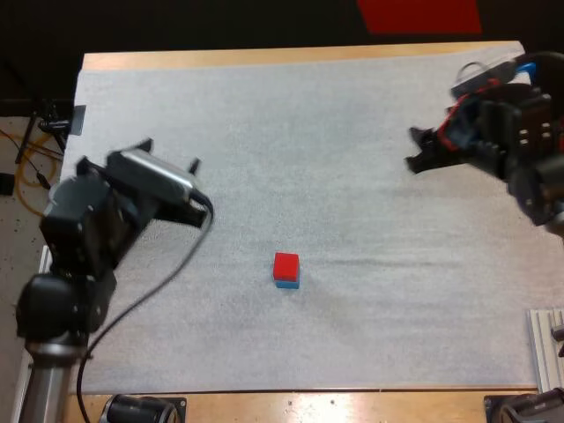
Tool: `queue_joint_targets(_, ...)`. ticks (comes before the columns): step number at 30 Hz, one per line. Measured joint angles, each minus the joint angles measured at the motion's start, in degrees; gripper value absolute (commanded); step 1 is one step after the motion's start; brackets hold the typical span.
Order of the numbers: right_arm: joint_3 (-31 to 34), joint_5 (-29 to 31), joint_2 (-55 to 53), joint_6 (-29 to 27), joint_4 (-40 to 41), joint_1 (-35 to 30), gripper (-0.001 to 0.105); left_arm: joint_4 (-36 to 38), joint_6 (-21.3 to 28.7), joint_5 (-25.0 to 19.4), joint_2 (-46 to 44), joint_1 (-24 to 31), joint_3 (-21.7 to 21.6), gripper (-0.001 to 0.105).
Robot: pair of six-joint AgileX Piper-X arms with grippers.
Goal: Stack red cube on blue cube
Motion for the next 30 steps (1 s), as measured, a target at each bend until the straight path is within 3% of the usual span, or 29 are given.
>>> queue_joint_targets(5,0.0,0.0,-1.9,0.0,0.0,-7.3,0.060,0.0,-0.4,3.6,0.6,8.8,-0.7,0.063)
queue_joint_targets(9,0.2,-0.1,-4.0,0.0,0.0,-12.4,0.060,0.4,-0.5,3.8,-0.9,11.7,-0.7,0.063)
queue_joint_targets(17,4.2,-1.4,-13.6,0.0,0.0,-21.7,0.060,1.9,-1.7,4.3,-5.2,11.8,-0.7,0.063)
queue_joint_targets(30,16.8,-4.2,-36.2,0.1,0.7,-21.9,0.060,6.7,-1.9,4.1,-19.9,4.9,-0.7,0.063)
